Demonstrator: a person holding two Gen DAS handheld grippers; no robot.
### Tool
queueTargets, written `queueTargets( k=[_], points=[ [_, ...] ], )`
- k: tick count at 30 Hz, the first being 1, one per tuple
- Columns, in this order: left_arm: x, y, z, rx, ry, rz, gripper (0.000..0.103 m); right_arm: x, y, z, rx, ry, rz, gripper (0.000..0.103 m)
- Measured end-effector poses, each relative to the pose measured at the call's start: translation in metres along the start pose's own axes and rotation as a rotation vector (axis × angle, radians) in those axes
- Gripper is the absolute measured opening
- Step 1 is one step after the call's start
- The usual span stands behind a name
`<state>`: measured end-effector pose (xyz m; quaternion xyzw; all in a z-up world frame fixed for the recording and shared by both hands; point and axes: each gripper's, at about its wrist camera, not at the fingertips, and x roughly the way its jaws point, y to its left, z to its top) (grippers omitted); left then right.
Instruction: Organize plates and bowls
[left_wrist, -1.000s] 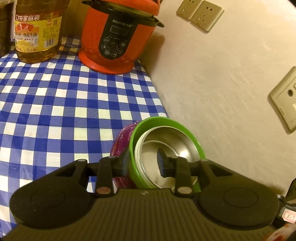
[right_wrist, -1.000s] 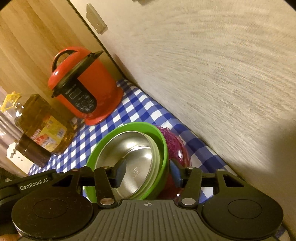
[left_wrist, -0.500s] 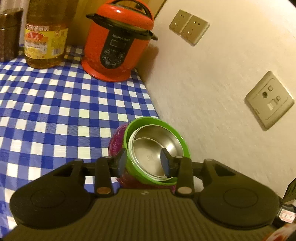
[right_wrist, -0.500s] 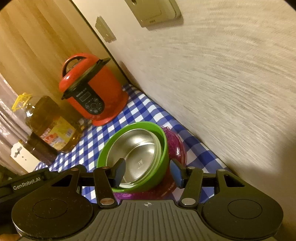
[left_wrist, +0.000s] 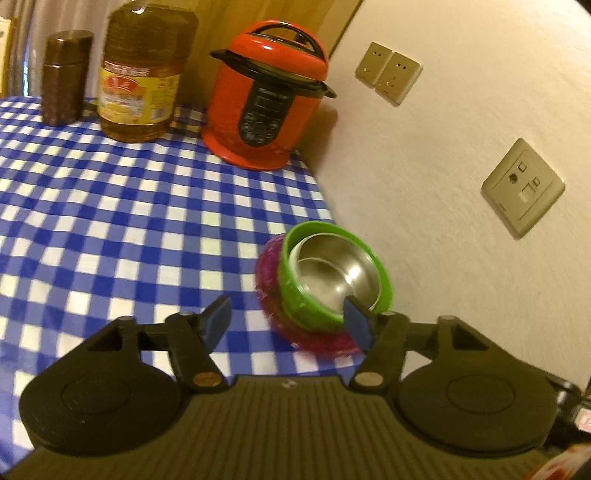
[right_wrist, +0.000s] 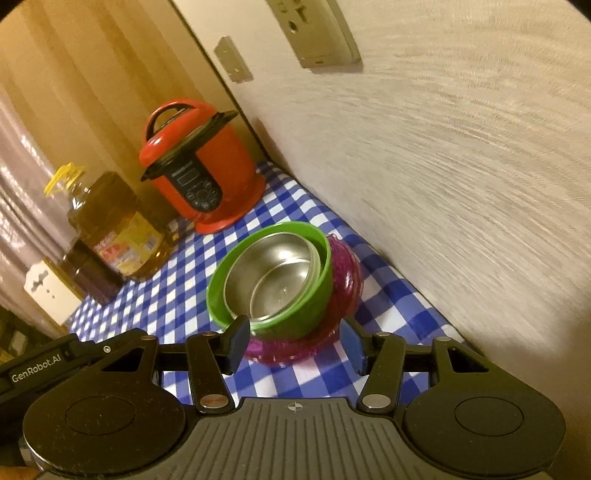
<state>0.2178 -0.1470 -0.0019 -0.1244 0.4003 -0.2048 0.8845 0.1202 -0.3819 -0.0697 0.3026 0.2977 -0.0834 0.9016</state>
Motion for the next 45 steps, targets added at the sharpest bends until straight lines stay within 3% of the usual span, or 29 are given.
queueTargets(
  k=[14,23,34,45],
  points=[
    [-0.051,-0.005,-0.034,0.090,-0.043,0.087,0.090,-0.041,0.019,-0.035,-0.141,0.008,-0.008,0.054],
    [-0.079,-0.008,-0.054,0.110,-0.029,0.126,0.091,-0.064,0.023,-0.050,-0.196,0.015,-0.003,0.055],
    [-0.108,-0.007,-0.076,0.117,-0.066,0.200,0.091,-0.093,0.030,-0.068,-0.248,0.011,-0.003,0.055],
    [-0.125,-0.005,-0.104,0.141,-0.055,0.208,0.092,-0.115,0.039,-0.094,-0.343,-0.009,-0.034,0.054]
  ],
)
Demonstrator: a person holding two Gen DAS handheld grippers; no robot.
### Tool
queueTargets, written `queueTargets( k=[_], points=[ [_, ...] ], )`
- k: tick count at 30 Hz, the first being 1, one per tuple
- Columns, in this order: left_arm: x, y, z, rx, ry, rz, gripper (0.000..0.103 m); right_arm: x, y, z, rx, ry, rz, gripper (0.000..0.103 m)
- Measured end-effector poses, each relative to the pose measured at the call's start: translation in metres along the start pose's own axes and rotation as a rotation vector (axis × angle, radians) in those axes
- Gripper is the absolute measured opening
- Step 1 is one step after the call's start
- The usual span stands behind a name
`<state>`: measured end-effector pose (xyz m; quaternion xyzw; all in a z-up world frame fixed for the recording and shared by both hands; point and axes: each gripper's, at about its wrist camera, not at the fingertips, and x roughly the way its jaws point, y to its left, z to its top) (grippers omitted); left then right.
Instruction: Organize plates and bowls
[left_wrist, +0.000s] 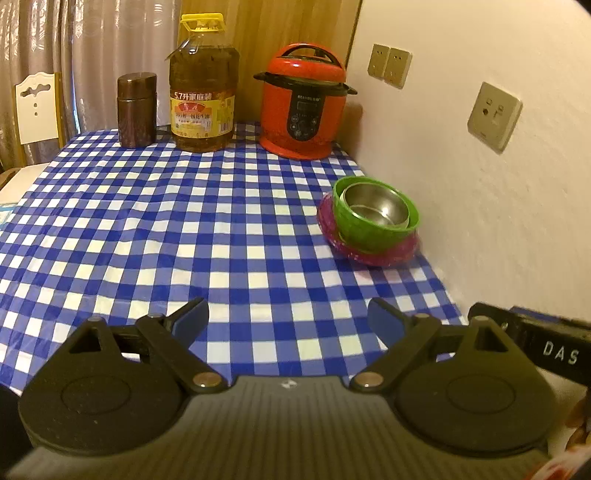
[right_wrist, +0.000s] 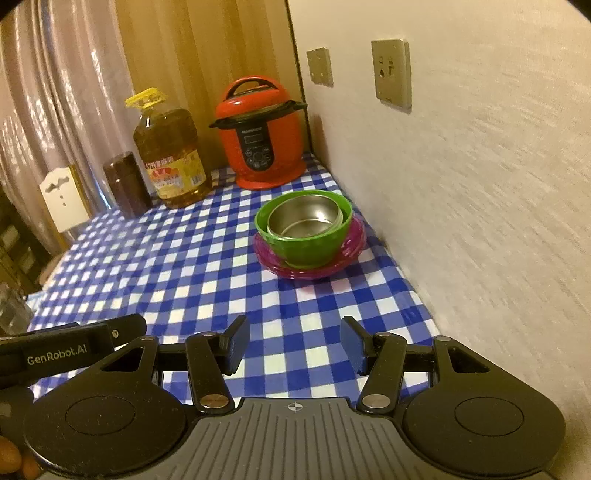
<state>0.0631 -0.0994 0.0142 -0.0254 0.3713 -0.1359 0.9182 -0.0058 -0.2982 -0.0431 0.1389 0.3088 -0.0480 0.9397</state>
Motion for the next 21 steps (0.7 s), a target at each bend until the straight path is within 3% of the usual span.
queueTargets(
  k=[21],
  points=[
    [-0.020,-0.004,-0.019,0.041,-0.023,0.030,0.092,-0.015,0.006,-0.017,-0.048,-0.016,0.007,0.055]
  ],
)
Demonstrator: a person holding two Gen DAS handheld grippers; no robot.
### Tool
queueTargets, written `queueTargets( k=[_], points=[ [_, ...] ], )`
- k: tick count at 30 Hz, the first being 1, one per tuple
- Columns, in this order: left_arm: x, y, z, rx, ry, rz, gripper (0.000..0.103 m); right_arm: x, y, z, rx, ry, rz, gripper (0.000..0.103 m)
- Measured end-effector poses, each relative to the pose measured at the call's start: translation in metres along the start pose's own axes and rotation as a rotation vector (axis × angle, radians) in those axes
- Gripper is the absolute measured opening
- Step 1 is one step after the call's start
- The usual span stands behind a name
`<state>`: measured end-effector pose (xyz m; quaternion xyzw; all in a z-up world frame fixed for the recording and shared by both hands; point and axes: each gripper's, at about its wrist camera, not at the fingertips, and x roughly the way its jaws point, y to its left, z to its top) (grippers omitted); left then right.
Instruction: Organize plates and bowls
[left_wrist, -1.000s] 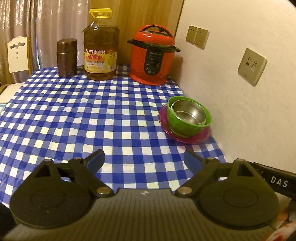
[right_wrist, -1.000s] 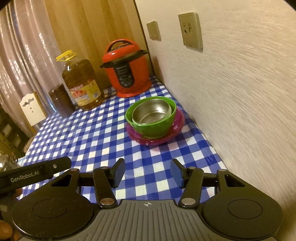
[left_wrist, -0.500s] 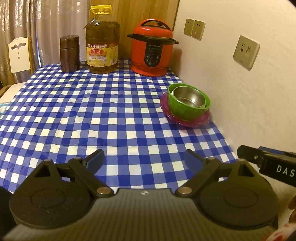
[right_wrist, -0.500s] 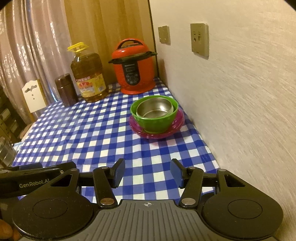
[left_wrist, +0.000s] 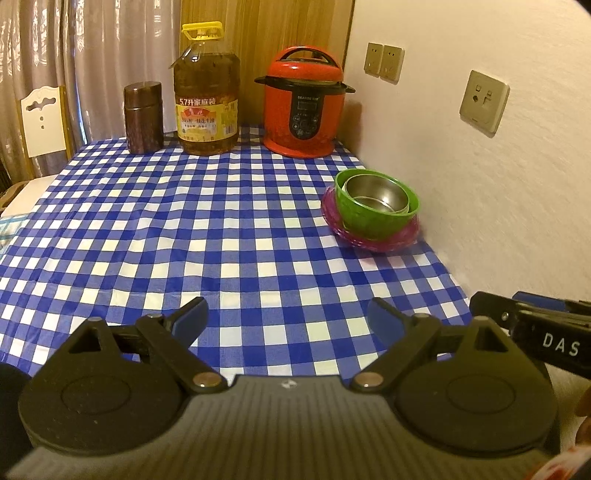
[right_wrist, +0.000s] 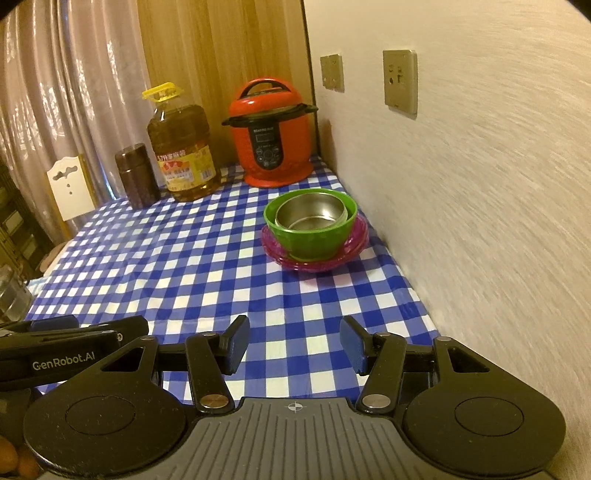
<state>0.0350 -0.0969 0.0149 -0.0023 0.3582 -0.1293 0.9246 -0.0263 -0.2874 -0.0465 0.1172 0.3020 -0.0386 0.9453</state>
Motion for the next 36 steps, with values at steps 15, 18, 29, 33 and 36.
queueTargets(
  k=[15,18,29,33,36],
  points=[
    [-0.0039,-0.0032,-0.0004,0.012,-0.008,-0.005,0.092,-0.0066,-0.0023,0.0007,0.012,-0.016,-0.002,0.054],
    [-0.0030,-0.0038,-0.0011,0.014,-0.005,-0.008,0.092,-0.0065,-0.0033,0.0005,0.015,-0.016,-0.003,0.054],
    [0.0009,-0.0040,-0.0040,0.014,0.008,-0.013,0.092,-0.0034,-0.0062,-0.0028,0.022,-0.010,-0.005,0.055],
    [0.0015,-0.0031,-0.0039,0.014,0.009,-0.014,0.092,-0.0030,-0.0063,-0.0031,0.022,-0.010,-0.005,0.055],
    [0.0015,-0.0035,-0.0039,0.013,0.009,-0.015,0.092,-0.0029,-0.0068,-0.0026,0.023,-0.008,-0.003,0.055]
  ],
)
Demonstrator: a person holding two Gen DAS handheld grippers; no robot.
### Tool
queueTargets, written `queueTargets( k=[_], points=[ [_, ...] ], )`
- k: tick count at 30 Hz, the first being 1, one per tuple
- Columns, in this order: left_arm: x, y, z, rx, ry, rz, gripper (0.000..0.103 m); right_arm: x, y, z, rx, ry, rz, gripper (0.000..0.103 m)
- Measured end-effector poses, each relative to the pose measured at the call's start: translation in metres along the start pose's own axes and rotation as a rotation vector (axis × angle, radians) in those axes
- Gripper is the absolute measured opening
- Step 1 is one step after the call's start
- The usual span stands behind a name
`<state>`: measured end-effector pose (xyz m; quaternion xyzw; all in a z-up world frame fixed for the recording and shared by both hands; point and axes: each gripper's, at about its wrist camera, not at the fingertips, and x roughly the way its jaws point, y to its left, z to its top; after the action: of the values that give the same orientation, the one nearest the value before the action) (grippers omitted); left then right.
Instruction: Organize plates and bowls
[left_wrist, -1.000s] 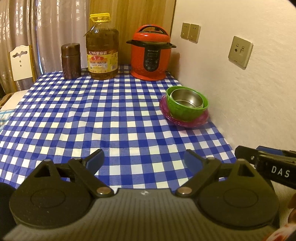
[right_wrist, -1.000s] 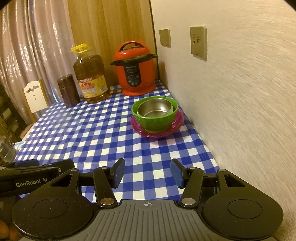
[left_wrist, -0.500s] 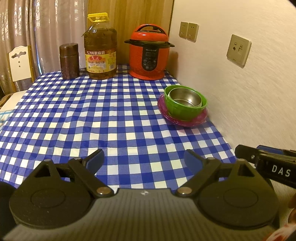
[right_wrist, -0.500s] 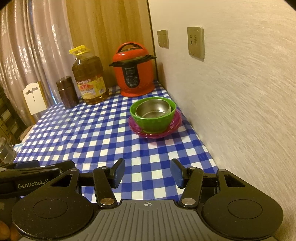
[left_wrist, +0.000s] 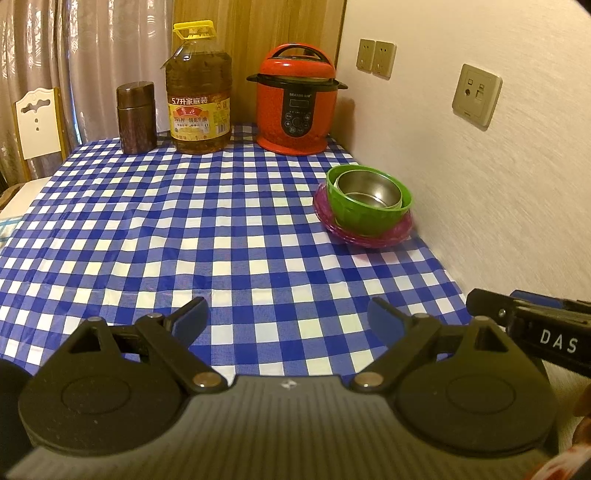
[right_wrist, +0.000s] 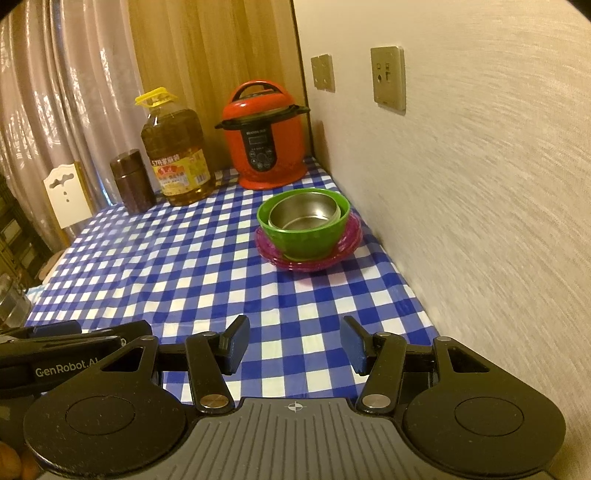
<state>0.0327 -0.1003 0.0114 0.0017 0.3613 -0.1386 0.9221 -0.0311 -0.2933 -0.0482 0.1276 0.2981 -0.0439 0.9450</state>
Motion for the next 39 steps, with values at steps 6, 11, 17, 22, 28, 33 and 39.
queueTargets(
  k=[6,11,17,22,28,33,39],
  points=[
    [0.0001,0.0002,-0.0004,0.000,0.001,-0.001,0.092,0.0011,0.0002,-0.0019,0.003,-0.001,-0.001,0.054],
    [0.0004,-0.0002,-0.0006,0.000,0.001,-0.001,0.092,0.0008,0.0001,-0.0020,0.004,-0.002,-0.001,0.055],
    [0.0007,-0.0004,-0.0009,0.000,0.002,-0.001,0.092,0.0012,-0.0002,-0.0020,0.004,-0.002,-0.002,0.055],
    [0.0006,-0.0004,-0.0006,0.000,0.002,0.000,0.092,0.0010,-0.0004,-0.0024,0.004,-0.001,-0.001,0.055],
    [0.0011,-0.0015,-0.0014,-0.001,0.004,-0.003,0.092,0.0013,-0.0004,-0.0030,0.004,-0.001,-0.002,0.054],
    [0.0016,-0.0022,-0.0019,0.001,0.004,-0.003,0.092,0.0016,-0.0003,-0.0032,0.004,0.000,-0.001,0.055],
    [0.0028,-0.0037,-0.0030,0.004,0.007,-0.003,0.092,0.0015,-0.0001,-0.0029,0.004,-0.001,-0.002,0.055]
  ],
)
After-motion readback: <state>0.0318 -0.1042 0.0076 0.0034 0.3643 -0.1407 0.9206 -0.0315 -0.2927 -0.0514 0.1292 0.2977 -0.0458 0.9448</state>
